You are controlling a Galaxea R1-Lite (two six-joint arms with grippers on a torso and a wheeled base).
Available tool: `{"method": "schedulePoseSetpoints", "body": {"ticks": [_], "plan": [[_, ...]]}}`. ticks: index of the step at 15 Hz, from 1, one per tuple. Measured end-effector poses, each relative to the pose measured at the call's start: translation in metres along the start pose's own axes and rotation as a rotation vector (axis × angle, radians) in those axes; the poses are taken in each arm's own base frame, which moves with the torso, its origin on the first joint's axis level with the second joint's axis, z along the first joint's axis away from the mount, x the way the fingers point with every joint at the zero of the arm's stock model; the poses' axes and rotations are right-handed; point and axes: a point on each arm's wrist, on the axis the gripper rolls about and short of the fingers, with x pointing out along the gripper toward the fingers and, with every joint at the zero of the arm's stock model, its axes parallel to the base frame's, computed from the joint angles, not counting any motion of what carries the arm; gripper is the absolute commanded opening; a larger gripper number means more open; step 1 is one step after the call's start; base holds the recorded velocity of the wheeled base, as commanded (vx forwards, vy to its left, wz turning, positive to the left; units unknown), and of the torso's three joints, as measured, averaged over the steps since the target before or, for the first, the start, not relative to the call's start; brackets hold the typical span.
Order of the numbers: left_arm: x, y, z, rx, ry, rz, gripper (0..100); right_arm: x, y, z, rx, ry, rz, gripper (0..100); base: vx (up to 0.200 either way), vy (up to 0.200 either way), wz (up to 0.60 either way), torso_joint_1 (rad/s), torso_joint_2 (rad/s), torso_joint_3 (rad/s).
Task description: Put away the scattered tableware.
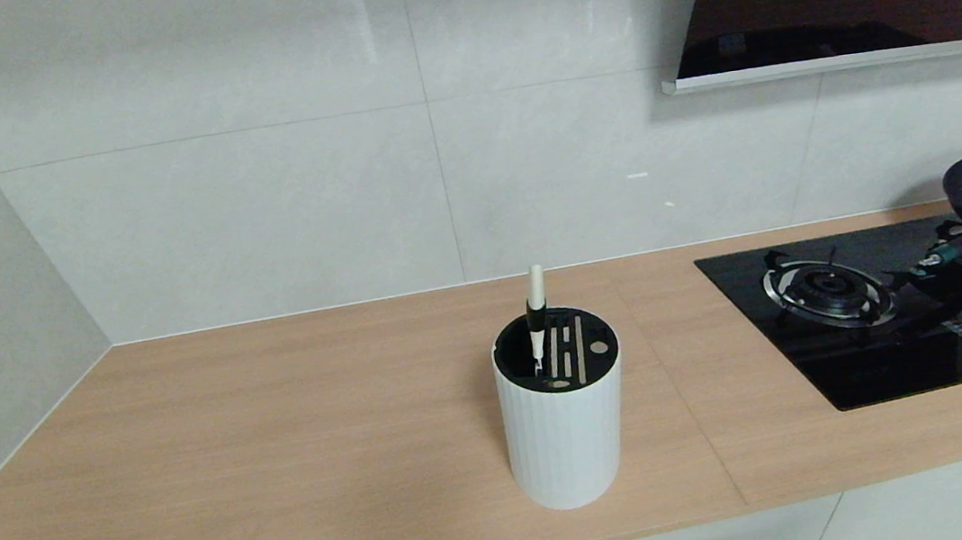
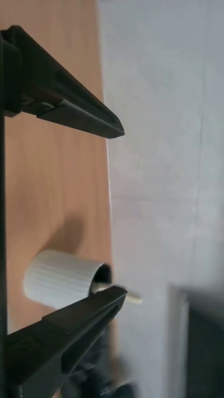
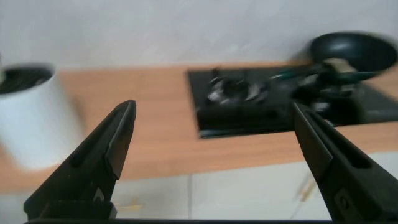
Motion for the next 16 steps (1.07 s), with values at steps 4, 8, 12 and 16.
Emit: {"method": "schedulePoseSetpoints", "body": {"ticks": [4, 8, 12, 16], "plan": [[-0.021, 0.001, -0.017, -0.015, -0.070, 0.091, 100, -0.013, 0.001, -0.001, 0.006, -0.083, -0.150, 100, 0.000, 0.000, 0.00, 0.000, 0.00, 0.000], [-0.021, 0.008, -0.054, 0.060, 0.039, 0.114, 100, -0.016, 0.006, -0.030, -0.079, -0.097, -0.177, 100, 0.000, 0.000, 0.00, 0.000, 0.00, 0.000], [-0.025, 0.015, -0.079, 0.195, 0.250, 0.190, 100, -0.010, 0.010, -0.067, -0.032, 0.019, -0.099, 100, 0.000, 0.000, 0.00, 0.000, 0.00, 0.000], [-0.025, 0.013, -0.081, 0.284, 0.287, 0.085, 100, -0.010, 0.013, -0.078, 0.054, 0.100, 0.036, 100, 0.000, 0.000, 0.00, 0.000, 0.00, 0.000]]}}
